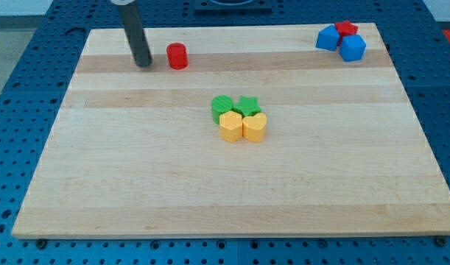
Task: Push the red circle closer to the blue triangle
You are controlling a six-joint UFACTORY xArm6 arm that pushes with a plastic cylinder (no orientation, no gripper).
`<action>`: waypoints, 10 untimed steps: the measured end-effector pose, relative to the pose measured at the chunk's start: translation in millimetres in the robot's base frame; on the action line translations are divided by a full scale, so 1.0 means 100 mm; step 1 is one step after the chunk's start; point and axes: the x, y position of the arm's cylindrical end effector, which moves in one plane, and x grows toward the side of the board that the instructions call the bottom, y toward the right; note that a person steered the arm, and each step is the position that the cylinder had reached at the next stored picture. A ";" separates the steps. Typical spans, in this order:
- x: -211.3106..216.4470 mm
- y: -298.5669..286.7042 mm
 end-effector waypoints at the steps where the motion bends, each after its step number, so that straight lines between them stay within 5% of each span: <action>1: -0.03 0.51; 2: -0.03 1.19; 5: -0.06 0.84; 8: -0.26 1.90; 10: -0.24 2.05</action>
